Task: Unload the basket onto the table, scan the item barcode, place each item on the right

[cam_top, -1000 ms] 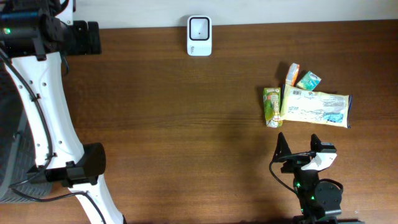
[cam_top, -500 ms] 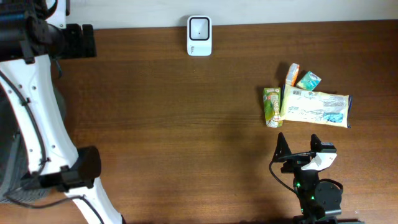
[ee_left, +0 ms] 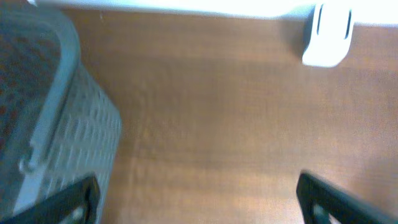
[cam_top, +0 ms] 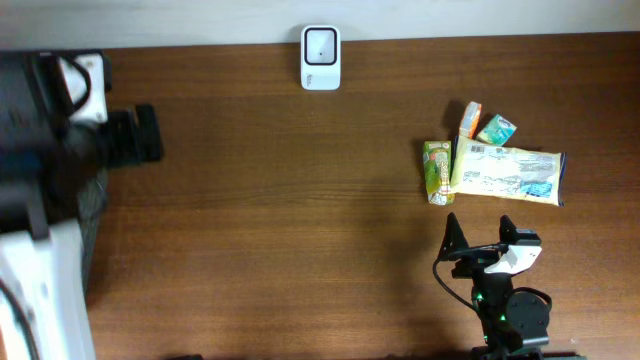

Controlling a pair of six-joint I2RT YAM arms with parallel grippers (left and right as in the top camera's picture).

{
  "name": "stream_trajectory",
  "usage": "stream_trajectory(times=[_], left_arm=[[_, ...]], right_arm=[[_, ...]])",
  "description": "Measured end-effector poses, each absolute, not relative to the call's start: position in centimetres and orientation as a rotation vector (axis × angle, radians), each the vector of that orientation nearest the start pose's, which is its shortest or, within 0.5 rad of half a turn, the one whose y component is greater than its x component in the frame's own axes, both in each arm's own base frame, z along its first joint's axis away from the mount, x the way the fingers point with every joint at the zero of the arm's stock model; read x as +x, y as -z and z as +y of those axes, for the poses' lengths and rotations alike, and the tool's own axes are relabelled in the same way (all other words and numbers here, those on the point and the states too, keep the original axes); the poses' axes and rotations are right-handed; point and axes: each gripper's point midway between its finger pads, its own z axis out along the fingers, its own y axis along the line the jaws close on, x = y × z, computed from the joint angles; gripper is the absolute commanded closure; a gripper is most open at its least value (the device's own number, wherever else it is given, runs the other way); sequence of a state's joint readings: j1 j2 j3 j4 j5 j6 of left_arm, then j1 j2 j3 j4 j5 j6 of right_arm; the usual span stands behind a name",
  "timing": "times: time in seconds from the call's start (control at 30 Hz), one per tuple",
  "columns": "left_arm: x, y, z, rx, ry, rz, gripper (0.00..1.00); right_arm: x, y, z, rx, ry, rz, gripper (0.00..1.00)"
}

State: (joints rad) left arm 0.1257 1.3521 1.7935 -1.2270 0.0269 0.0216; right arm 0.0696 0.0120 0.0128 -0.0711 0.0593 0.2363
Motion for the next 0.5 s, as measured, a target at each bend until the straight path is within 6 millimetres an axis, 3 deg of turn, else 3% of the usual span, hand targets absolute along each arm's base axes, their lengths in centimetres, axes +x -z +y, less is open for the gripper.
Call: stream_trajectory(times=[0.2,0.3,0.4,0.5], left_arm=[[26.6,-32.1,2.7,-0.122,-0.031,2.134,0.01],[24.3,-30.1,2.4,-0.130,-0.024,2.000,0.01],[22.6,-25.6,2.2,-0.149,-0.010,1.912,0.01],[22.4,-23.1,2.2,-0.159,0.000,1.859,0.01]], right_arm=[[24.6,-16.0,0.7,0.182,-0.186,1.634,0.01],[24.6,-15.9,0.7,0.182,-0.186,1.635,0.01],[24.6,-16.0,0.7,0.182,-0.186,1.634,0.01],[24.6,-15.9,0.7,0.182,-0.186,1.635,0.01]])
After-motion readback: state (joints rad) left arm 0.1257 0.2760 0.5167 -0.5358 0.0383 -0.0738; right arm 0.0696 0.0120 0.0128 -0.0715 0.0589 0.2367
